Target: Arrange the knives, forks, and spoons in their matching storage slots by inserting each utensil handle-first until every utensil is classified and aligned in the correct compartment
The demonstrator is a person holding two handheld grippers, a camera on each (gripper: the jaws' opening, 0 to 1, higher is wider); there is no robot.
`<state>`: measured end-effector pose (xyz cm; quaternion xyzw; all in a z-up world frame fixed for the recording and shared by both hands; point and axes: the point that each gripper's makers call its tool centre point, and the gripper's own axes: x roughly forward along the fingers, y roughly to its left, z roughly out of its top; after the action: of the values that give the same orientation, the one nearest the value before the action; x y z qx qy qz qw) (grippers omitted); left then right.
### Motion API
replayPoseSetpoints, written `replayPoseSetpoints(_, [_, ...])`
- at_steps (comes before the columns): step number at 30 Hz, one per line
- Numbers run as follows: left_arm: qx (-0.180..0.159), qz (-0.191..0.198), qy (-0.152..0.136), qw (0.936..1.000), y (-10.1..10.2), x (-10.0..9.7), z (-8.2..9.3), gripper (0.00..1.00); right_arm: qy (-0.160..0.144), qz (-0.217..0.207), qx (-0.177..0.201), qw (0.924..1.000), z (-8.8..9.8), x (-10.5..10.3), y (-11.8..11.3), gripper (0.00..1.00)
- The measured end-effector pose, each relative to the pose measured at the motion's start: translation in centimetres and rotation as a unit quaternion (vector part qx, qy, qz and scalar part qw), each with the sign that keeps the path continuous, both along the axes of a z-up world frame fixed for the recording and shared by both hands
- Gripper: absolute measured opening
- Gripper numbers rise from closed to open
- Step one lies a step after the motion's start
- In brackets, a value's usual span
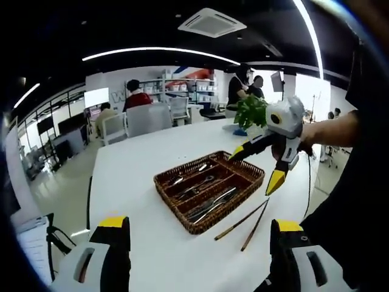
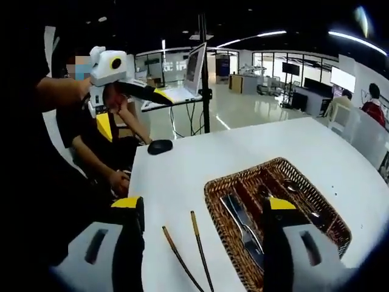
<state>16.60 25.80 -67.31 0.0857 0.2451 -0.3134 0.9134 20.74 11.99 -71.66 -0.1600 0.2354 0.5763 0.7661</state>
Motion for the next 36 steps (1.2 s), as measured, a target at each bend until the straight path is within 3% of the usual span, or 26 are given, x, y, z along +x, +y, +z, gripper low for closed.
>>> replayPoseSetpoints(20, [-0.001,0.013,0.004,0.9999,2.0,-0.1,0.5,1.00,0.011,0.061,-0.011,0.9980,-4.4,-2.0,3.8,0.63])
replayPoseSetpoints(23, [-0.001,0.016,0.005,0.9999,2.3,-0.2,0.6,1.00,0.013,0.072,-0.012,0.9972,-5.2,-2.3,4.2,0.54])
replayPoseSetpoints(31, [-0.002,0.021,0.007,0.9997,3.0,-0.3,0.6,1.00,0.030,0.091,-0.031,0.9949,-8.5,-2.9,4.9,0.39])
replayPoseSetpoints(36, [0.001,0.026,0.011,0.9996,3.4,-0.7,0.8,1.00,0.028,0.088,-0.047,0.9947,-10.5,-2.6,5.0,0.38])
